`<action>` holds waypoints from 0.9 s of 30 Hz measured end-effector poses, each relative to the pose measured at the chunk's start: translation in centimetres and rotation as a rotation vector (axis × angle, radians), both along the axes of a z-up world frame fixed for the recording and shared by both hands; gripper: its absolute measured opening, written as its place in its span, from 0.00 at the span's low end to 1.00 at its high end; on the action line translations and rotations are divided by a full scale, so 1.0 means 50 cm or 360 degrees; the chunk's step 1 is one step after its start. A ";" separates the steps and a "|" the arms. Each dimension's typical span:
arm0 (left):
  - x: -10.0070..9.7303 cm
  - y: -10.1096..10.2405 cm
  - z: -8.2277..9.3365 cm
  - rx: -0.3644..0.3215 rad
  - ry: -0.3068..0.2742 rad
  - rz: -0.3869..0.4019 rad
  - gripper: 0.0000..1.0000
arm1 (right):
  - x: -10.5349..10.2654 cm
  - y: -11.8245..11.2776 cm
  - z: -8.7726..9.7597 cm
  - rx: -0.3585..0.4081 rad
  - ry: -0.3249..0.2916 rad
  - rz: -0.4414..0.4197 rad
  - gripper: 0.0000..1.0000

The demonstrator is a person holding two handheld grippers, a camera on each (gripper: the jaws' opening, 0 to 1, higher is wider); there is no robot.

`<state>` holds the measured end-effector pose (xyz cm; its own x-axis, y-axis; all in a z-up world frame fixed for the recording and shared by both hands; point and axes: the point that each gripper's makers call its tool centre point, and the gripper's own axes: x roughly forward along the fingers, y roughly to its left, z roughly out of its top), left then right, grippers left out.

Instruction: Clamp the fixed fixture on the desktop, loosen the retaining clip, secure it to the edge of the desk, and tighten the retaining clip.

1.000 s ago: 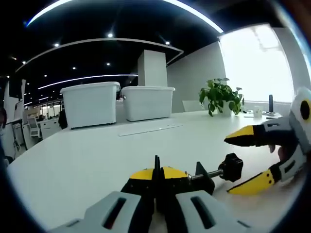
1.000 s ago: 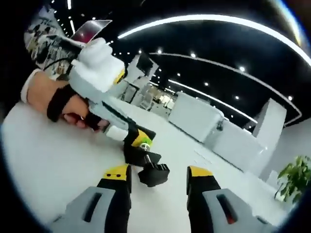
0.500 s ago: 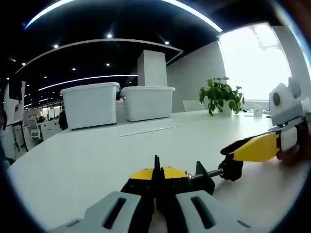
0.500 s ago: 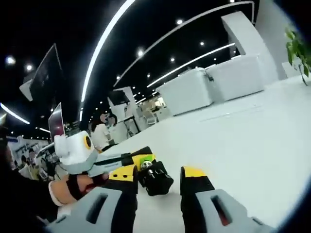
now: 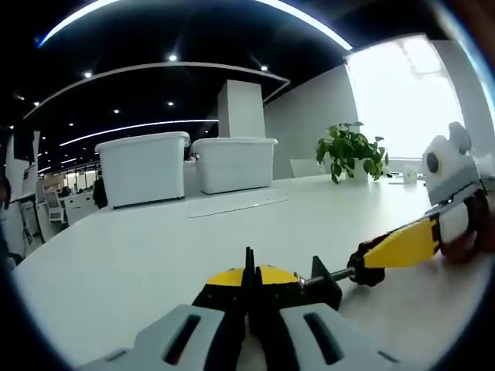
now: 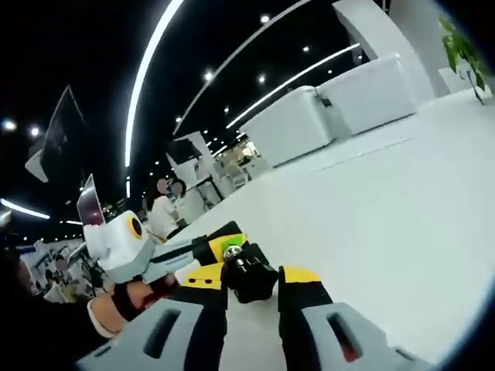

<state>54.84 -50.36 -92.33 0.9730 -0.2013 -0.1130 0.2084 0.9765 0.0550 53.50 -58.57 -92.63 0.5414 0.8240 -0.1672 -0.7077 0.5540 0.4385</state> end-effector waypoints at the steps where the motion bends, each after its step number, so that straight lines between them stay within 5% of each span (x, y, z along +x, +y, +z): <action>1: 0.000 0.000 0.000 0.0000 0.0000 0.0000 0.04 | -0.001 0.001 0.001 -0.0009 -0.0015 -0.0002 0.23; 16: -0.001 -0.001 0.000 0.0001 0.0001 0.0005 0.04 | -0.041 0.017 0.017 -0.0818 -0.1291 0.0073 0.22; 21: 0.000 0.001 -0.001 -0.0007 0.0003 0.0010 0.04 | -0.046 0.018 0.014 -0.0882 -0.1348 0.0061 0.22; 27: 0.001 0.002 -0.001 -0.0015 0.0006 0.0014 0.04 | -0.043 0.019 0.009 -0.1037 -0.1528 0.0069 0.22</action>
